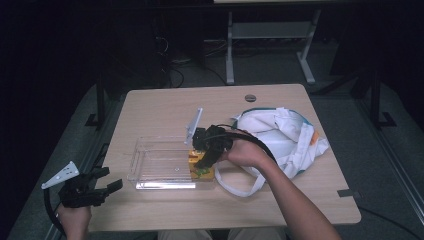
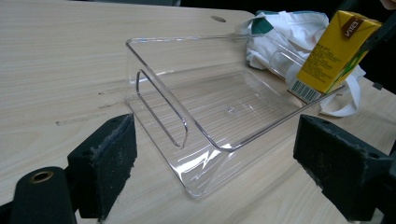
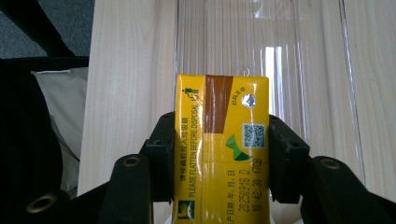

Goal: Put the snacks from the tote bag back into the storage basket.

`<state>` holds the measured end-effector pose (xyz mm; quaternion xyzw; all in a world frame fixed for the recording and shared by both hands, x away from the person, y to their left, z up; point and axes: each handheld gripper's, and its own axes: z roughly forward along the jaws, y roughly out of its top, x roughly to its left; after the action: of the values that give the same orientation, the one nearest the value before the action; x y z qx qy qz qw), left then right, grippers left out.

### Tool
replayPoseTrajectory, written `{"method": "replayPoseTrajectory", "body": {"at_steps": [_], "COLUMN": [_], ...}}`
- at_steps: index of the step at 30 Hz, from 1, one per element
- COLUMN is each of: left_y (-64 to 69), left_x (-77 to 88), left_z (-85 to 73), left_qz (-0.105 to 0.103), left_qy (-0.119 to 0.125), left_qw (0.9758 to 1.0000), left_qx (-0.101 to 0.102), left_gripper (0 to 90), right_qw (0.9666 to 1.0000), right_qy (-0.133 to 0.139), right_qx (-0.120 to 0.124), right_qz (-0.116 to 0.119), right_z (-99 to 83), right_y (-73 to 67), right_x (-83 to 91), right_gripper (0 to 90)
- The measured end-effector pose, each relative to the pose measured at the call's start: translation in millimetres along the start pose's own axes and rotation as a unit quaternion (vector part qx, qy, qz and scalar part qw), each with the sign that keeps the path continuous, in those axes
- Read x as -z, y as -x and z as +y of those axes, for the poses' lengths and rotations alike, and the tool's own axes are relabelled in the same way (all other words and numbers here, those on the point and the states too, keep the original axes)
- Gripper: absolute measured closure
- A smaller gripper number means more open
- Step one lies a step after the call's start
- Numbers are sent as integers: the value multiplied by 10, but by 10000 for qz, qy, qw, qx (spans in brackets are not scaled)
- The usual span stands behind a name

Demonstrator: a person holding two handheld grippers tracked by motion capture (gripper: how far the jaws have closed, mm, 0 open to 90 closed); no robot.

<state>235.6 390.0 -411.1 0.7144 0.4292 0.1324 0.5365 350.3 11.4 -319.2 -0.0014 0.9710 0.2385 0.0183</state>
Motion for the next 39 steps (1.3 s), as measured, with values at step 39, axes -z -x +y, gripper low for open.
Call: {"method": "replayPoseTrajectory", "body": {"at_steps": [39], "left_y": [-4], "left_x": [2], "left_z": [-3], "left_qz": [-2], "left_qy": [-30], "left_qw": [10000], "left_qx": [34], "left_gripper": [130], "right_qw": [9997], "right_qy": [-183], "right_qx": [-14], "right_qz": [134], "right_z": [-94], "right_y": [9], "right_x": [-321], "right_gripper": [518]}}
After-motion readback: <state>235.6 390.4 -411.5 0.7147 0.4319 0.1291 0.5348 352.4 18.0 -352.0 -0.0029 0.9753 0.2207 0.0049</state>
